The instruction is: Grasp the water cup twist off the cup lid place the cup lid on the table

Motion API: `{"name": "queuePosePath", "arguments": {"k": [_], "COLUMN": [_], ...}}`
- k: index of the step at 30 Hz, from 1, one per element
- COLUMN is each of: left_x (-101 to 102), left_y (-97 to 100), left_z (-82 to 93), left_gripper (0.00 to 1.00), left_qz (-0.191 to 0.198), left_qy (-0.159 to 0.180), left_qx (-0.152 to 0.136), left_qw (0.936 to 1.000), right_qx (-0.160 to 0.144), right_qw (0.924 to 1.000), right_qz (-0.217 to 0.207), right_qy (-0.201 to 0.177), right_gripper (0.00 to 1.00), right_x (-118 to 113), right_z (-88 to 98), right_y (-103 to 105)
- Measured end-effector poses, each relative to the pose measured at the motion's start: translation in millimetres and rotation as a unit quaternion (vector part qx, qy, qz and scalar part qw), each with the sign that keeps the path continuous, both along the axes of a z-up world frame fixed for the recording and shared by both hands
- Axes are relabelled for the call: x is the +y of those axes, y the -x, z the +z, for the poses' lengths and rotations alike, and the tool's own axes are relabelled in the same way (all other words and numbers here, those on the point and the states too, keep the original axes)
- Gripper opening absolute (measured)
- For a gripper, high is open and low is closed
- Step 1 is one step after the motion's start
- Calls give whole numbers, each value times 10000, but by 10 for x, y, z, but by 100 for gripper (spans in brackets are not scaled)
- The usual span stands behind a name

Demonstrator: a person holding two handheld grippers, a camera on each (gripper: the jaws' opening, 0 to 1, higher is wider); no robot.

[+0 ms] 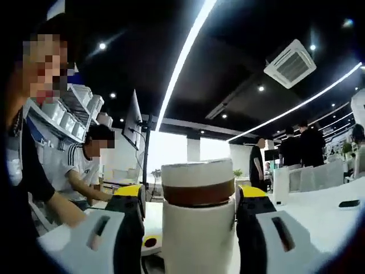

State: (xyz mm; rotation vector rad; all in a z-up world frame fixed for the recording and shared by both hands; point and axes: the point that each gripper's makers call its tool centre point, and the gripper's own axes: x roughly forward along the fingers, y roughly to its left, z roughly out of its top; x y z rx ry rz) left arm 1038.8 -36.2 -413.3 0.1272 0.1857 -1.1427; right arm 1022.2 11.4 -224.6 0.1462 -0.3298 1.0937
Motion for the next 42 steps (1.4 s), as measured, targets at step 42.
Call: {"name": "queuePosePath", "arguments": {"k": [42], "left_x": [29], "left_y": [60], "left_z": [11], "left_gripper": [48], "left_qz": [35], "left_qy": [-14], "left_qx": [-1], "left_qw": [10000], "right_qx": [-95], "right_qw": [9647], "right_qz": [-2591], "right_qy": [454], "right_gripper": [65], "right_x": [-191], "right_z": [-108], "right_y": [140]}}
